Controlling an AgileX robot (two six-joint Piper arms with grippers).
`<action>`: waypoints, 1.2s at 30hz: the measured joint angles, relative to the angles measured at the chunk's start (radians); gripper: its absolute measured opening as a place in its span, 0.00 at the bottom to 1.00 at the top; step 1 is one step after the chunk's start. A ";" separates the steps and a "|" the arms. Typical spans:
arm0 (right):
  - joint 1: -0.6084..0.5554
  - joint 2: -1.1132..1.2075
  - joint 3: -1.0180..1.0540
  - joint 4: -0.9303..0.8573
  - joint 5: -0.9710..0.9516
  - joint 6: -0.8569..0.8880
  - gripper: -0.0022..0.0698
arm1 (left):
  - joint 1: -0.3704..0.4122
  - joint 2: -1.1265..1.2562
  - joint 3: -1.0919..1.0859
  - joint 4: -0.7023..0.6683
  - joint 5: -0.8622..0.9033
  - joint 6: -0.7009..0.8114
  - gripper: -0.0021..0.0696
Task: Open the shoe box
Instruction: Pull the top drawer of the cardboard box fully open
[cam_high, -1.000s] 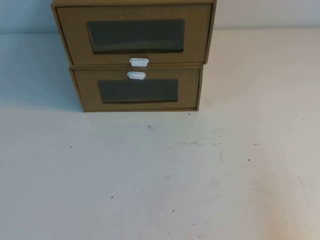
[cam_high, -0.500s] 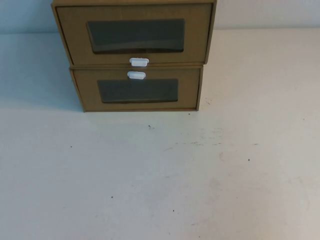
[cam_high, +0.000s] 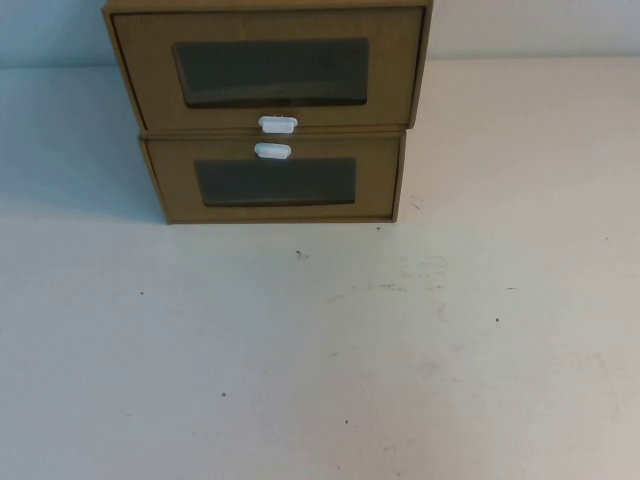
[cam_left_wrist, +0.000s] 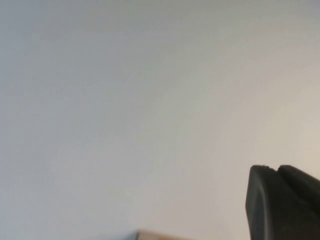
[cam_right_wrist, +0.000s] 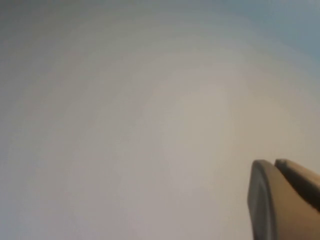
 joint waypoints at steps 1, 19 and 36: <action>0.000 0.034 -0.033 -0.002 0.065 0.004 0.01 | 0.000 0.048 -0.037 0.002 0.079 0.003 0.02; 0.048 0.403 -0.114 0.079 0.558 -0.204 0.01 | -0.002 0.595 -0.203 -0.254 0.443 0.373 0.02; 0.480 0.804 -0.186 0.612 0.658 -1.131 0.01 | -0.008 1.110 -0.656 -0.870 0.699 0.995 0.02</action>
